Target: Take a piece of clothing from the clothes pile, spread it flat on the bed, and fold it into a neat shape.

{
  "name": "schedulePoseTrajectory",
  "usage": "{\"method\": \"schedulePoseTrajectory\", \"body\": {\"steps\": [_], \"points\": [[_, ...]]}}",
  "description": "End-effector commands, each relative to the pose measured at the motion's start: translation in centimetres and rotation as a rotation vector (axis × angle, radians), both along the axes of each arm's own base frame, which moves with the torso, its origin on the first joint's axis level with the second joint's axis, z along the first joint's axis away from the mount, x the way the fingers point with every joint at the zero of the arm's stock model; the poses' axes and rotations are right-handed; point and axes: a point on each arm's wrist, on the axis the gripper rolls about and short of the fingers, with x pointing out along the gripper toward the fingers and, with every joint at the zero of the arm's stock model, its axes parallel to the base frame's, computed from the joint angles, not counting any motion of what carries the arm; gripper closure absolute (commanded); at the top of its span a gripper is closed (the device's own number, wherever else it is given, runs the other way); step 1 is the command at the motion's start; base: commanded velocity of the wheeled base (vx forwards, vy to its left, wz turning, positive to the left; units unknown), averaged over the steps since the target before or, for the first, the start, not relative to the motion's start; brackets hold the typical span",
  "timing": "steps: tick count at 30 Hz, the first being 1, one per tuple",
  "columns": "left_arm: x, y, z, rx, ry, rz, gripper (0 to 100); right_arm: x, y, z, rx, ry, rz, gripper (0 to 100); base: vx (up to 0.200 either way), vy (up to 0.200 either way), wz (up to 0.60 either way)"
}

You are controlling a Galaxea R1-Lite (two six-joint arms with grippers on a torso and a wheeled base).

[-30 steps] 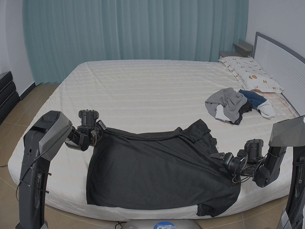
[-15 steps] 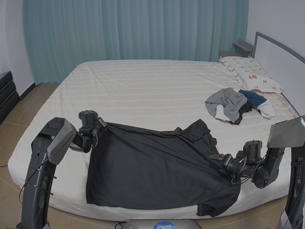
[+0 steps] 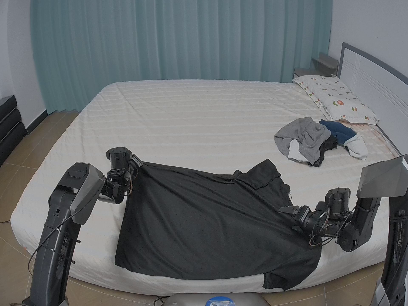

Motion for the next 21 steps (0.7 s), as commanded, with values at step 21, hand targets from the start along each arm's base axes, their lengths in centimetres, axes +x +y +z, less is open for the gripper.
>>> {"method": "schedulePoseTrajectory", "body": {"steps": [21], "points": [[-5.4, 2.6, 7.9, -0.216, 0.041, -0.021, 0, 2.2, -0.3, 3.1, 0.035, -0.143, -0.085, 0, 0.000, 0.000, 0.00]]}}
